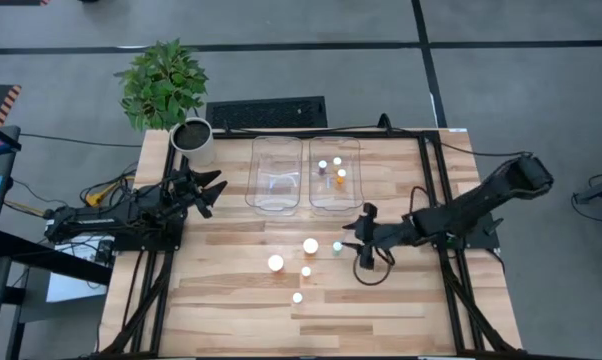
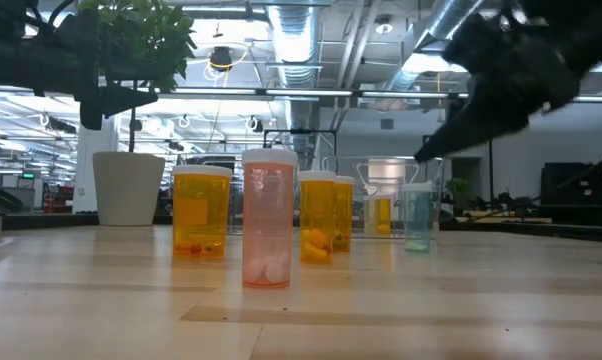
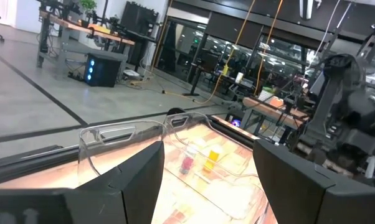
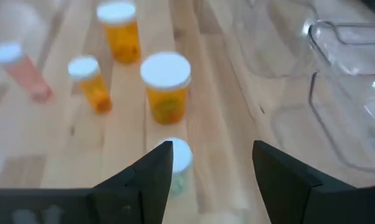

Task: Pick and place medicine bottles into bin by pill shape (circle, oval)
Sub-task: Put the green tablet bottle into the right transparent bin

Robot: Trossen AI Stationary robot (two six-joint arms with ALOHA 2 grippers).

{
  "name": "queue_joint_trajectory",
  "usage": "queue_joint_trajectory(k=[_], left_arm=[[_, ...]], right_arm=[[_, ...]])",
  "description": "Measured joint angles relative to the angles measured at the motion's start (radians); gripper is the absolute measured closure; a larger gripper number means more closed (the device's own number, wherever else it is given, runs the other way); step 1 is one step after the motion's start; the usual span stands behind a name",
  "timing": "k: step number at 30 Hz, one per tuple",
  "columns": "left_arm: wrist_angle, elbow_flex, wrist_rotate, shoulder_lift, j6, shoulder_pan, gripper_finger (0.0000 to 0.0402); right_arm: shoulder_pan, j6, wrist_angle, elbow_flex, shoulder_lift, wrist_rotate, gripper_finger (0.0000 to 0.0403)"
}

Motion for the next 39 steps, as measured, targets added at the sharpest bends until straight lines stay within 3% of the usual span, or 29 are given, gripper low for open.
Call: queue_joint_trajectory(k=[5, 10, 24, 39], left_arm=[[0.0, 0.0, 0.0, 0.0, 0.0, 0.0, 0.0161], [0.0, 0.0, 0.0, 0.0, 0.0, 0.0, 0.0162], [-0.004, 0.0, 0.0, 0.0, 0.015, 0.0, 0.0161], [-0.007, 0.0, 0.0, 0.0, 0.021, 0.0, 0.0162]], right_arm=[[-0.047, -0.071, -0.382, 0.243, 0.001, -0.092, 0.0173], [-0.053, -0.133, -0.551, 0.401, 0.084, -0.158, 0.0173], [-0.054, -0.169, -0.64, 0.537, 0.331, -0.265, 0.0173], [-0.094, -0.187, -0.707, 0.572, 0.389, -0.27, 0.0173]])
